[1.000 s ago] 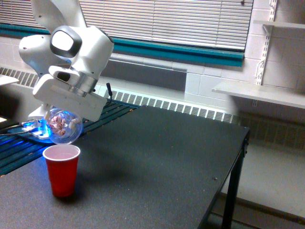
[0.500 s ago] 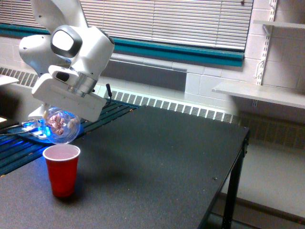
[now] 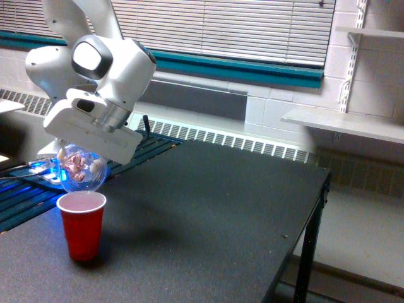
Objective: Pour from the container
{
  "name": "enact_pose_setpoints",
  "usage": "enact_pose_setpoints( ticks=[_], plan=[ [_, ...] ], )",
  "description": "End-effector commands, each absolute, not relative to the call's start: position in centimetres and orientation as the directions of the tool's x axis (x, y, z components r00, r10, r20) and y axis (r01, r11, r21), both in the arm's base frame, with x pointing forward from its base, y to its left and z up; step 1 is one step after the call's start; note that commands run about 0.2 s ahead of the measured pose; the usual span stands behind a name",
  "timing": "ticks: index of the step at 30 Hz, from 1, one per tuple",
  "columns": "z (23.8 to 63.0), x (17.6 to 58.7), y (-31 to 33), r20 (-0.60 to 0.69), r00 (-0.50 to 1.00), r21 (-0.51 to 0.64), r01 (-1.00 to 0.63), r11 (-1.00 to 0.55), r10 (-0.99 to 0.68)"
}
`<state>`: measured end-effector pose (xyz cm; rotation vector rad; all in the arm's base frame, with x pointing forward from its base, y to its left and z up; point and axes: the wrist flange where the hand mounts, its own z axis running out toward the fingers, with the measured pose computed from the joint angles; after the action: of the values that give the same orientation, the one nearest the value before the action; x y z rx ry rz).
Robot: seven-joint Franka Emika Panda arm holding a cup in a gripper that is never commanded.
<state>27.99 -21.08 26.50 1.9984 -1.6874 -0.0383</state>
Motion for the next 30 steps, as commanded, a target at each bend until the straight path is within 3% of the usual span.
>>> enact_pose_setpoints(
  ticks=[1,30],
  plan=[
    [26.85,28.35,-21.52,0.288,0.246,0.422,-0.9,-0.108,-0.926],
    [27.69,28.25,-21.71,0.273,0.255,0.46,-0.881,-0.107,-0.928]
  ],
)
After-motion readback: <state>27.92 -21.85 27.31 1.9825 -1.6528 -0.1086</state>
